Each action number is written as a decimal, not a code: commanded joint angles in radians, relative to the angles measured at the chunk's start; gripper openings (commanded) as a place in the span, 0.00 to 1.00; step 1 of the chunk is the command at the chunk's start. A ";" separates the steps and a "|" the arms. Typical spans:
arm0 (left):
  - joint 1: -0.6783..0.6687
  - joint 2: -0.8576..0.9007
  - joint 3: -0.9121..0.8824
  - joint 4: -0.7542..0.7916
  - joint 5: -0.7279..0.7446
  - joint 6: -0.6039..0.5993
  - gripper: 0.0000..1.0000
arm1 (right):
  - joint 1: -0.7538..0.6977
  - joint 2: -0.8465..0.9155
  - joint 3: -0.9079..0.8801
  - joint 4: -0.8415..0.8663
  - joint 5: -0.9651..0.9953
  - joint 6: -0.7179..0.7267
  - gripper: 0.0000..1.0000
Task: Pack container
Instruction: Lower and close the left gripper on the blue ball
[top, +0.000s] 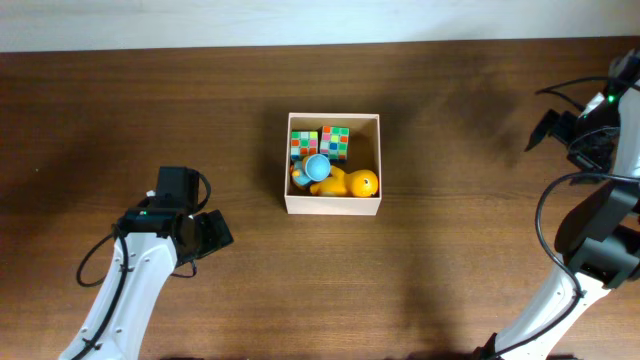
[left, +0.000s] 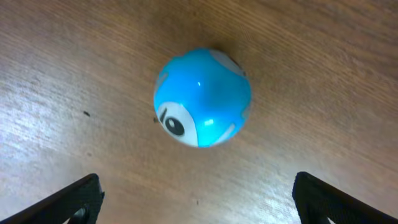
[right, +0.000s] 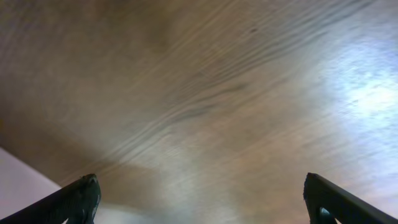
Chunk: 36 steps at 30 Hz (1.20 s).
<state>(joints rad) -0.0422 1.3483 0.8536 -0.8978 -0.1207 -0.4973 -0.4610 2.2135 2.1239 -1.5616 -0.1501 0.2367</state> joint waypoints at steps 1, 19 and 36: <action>0.025 0.002 -0.036 0.040 -0.038 0.021 0.99 | 0.016 0.005 0.002 0.010 -0.049 0.005 0.99; 0.104 0.236 -0.060 0.308 0.075 0.141 1.00 | 0.016 0.005 0.002 0.010 -0.049 0.004 0.99; 0.104 0.248 -0.053 0.290 0.191 0.140 0.40 | 0.016 0.005 0.002 0.010 -0.049 0.004 0.99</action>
<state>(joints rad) 0.0586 1.5898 0.8021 -0.6201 -0.0063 -0.3592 -0.4484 2.2135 2.1239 -1.5517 -0.1864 0.2359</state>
